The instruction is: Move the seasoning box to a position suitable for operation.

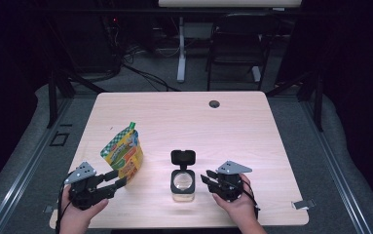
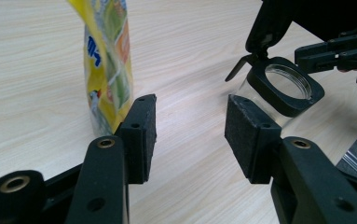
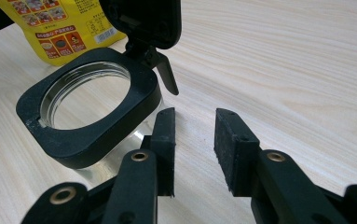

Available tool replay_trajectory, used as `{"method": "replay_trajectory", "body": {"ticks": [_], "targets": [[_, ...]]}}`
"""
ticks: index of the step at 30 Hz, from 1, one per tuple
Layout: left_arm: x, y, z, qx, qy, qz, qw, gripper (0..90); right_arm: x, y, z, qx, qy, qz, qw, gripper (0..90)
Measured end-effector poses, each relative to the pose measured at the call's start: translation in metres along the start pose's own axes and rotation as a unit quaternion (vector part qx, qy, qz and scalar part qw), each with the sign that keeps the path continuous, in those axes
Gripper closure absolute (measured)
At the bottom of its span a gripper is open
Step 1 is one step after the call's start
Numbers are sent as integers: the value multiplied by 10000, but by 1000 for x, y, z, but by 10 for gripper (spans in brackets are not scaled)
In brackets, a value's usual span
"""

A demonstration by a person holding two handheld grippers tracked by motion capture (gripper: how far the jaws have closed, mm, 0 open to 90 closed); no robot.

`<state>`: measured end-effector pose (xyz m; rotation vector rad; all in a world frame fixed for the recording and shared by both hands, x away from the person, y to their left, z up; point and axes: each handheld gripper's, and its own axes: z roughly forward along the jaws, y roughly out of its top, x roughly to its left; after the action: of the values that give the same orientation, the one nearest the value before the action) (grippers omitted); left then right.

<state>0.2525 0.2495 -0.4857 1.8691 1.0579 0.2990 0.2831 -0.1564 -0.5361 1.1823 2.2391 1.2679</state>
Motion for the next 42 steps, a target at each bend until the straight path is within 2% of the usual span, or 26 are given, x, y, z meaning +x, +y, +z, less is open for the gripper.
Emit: {"method": "replay_trajectory", "body": {"ticks": [8,10,15,19,21,24,25,30,34,37,42], "targets": [[6,-1,-3,-70,157,-78,9998,559,-1,0,0,2,11,8,10000,691],[7,-1,-5,-26,181,-83,9998,566,-1,0,0,-4,13,-6,10000,691],[12,-3,-5,31,356,-258,9990,611,-1,0,0,10,10,18,10000,692],[16,-5,-3,-45,500,-321,9982,592,-1,0,0,7,19,16,10000,692],[19,-7,0,-64,492,-336,9982,580,-1,0,0,5,13,17,10000,692],[20,-8,4,-110,521,-308,9981,569,-1,0,1,6,19,16,10000,692],[21,-7,5,-60,534,-302,9981,568,-1,0,1,10,21,13,10000,692],[24,-6,12,-178,543,-272,9980,563,-1,-1,0,3,5,16,10000,691],[25,-4,20,-254,530,-216,9980,580,-1,-2,0,8,11,2,10000,691],[24,-1,24,-309,596,-175,9976,594,-2,-3,-2,-1,-12,38,10000,692],[26,3,31,-376,588,-190,9974,617,-2,-4,-4,7,-40,39,10000,691]]}}
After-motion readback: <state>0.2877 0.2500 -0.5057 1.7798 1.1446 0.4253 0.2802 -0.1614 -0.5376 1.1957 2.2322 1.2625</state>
